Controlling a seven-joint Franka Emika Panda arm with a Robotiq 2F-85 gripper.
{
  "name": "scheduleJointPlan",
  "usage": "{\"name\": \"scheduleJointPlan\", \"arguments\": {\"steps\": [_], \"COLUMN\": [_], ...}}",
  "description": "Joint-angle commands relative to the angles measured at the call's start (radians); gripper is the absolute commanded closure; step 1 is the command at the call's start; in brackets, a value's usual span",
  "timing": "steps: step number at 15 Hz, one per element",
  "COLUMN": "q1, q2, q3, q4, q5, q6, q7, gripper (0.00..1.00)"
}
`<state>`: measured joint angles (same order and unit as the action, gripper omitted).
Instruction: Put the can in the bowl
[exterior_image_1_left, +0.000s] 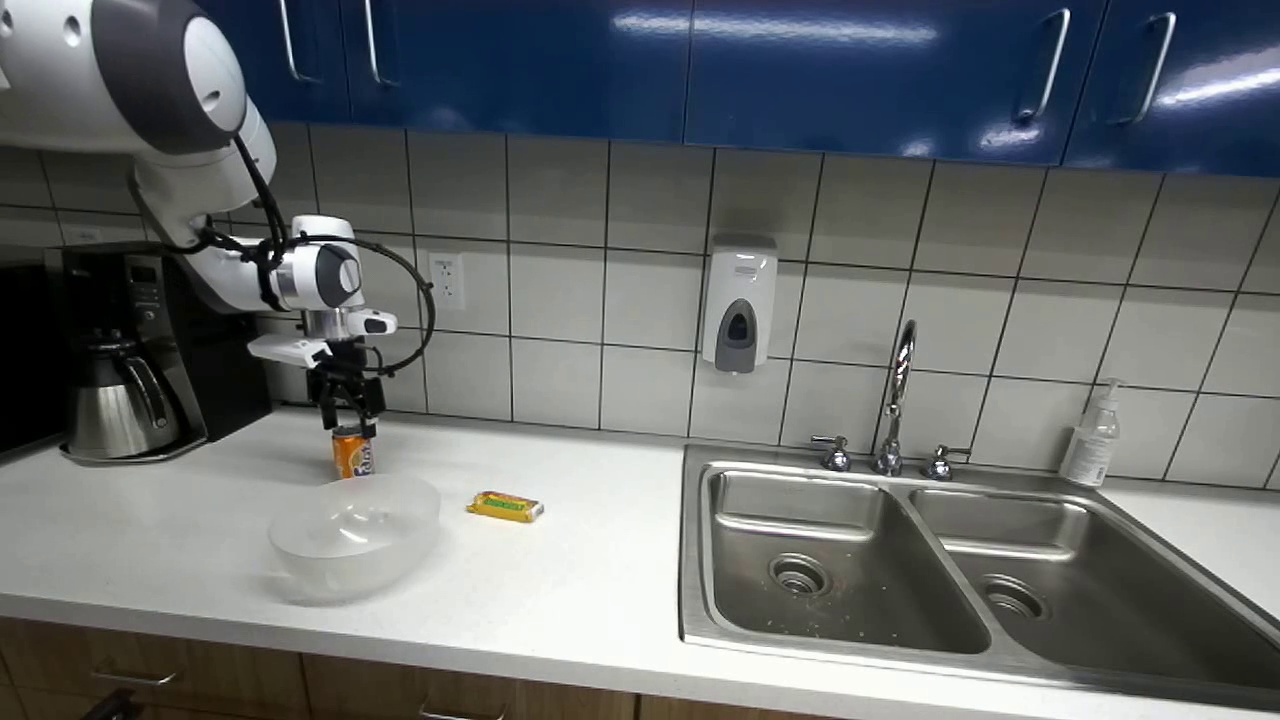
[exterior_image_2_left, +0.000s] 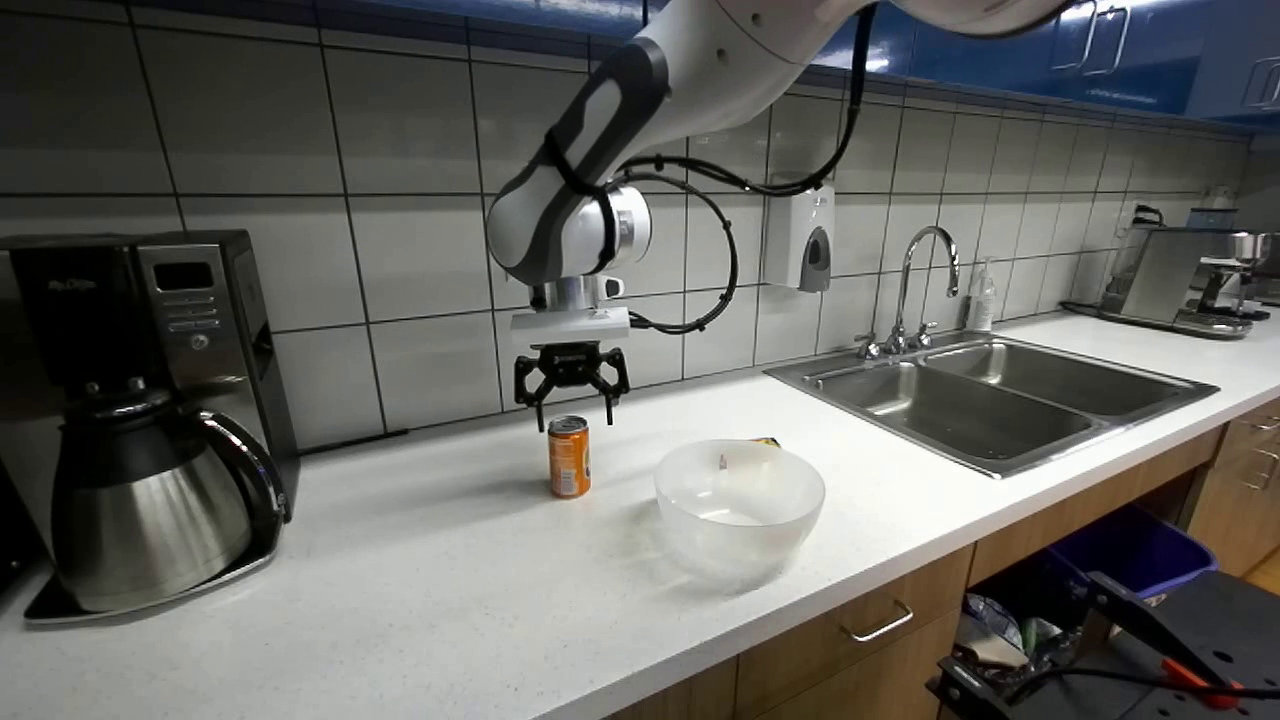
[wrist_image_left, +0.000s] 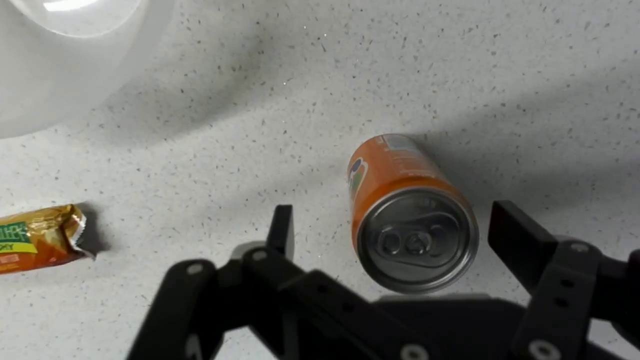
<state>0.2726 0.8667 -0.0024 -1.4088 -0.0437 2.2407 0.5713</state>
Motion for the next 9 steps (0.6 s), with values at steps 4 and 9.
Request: {"name": "scheduleJointPlan", "arguments": {"steps": [4,9], "q1": [0.015,0.015], "q2": [0.103,0.135], "q3": [-0.015,-0.013], "q4": [0.157,0.187], "q5": [0.025,0.027], "q6": [-0.087,-0.093], "q7": [0.018,0.013], "gripper": [0.00,0.00]}}
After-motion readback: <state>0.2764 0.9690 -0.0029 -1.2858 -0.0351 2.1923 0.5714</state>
